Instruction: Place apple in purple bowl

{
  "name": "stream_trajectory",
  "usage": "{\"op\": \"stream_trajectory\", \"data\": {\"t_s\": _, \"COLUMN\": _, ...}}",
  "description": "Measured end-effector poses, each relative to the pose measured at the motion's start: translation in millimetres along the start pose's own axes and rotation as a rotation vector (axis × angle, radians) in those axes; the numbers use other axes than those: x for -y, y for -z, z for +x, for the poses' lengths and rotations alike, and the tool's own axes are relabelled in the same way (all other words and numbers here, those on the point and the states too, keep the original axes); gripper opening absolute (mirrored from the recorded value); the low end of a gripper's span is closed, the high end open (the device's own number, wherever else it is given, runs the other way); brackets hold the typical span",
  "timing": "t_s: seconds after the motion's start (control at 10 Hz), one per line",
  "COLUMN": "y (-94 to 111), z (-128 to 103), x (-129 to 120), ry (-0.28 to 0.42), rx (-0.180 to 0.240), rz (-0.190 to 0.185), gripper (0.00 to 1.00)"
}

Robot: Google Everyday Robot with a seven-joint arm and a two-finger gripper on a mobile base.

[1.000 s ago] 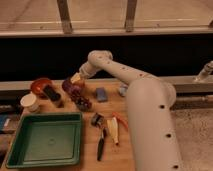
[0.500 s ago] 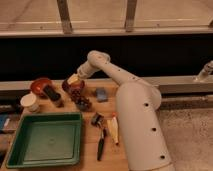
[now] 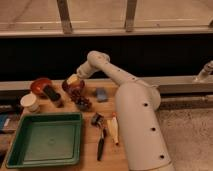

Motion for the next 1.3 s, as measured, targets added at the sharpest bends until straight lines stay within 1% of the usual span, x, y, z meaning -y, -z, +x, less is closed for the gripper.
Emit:
{"op": "stream_trajectory", "data": {"t_s": 0.2, "y": 0.1, "z": 0.3, "x": 0.3, "ry": -0.001, "rx": 0.000, "rz": 0.000, "gripper": 0.02}}
{"op": "stream_trajectory", "data": {"t_s": 0.3, "y": 0.1, "z": 0.4, "x": 0.4, "ry": -0.001, "rx": 0.000, "rz": 0.000, "gripper": 0.00}}
{"op": "stream_trajectory", "data": {"t_s": 0.4, "y": 0.3, "z": 0.5, "x": 0.6, "ry": -0.001, "rx": 0.000, "rz": 0.000, "gripper": 0.00}}
{"op": "stream_trajectory", "data": {"t_s": 0.5, "y": 0.3, "z": 0.7, "x": 0.7, "ry": -0.001, "rx": 0.000, "rz": 0.000, "gripper": 0.04}}
{"op": "stream_trajectory", "data": {"t_s": 0.6, "y": 0.3, "z": 0.5, "x": 0.6, "ry": -0.001, "rx": 0.000, "rz": 0.000, "gripper": 0.14}}
{"op": "stream_trajectory", "data": {"t_s": 0.8, "y": 0.3, "z": 0.6, "x": 0.7, "ry": -0.001, "rx": 0.000, "rz": 0.000, "gripper": 0.32}}
{"op": "stream_trajectory", "data": {"t_s": 1.0, "y": 0.3, "z": 0.6, "x": 0.7, "ry": -0.001, "rx": 0.000, "rz": 0.000, "gripper": 0.55}}
{"op": "stream_trajectory", "data": {"t_s": 1.2, "y": 0.3, "z": 0.7, "x": 0.7, "ry": -0.001, "rx": 0.000, "rz": 0.000, "gripper": 0.72}}
{"op": "stream_trajectory", "data": {"t_s": 1.3, "y": 0.2, "z": 0.7, "x": 0.7, "ry": -0.001, "rx": 0.000, "rz": 0.000, "gripper": 0.79}}
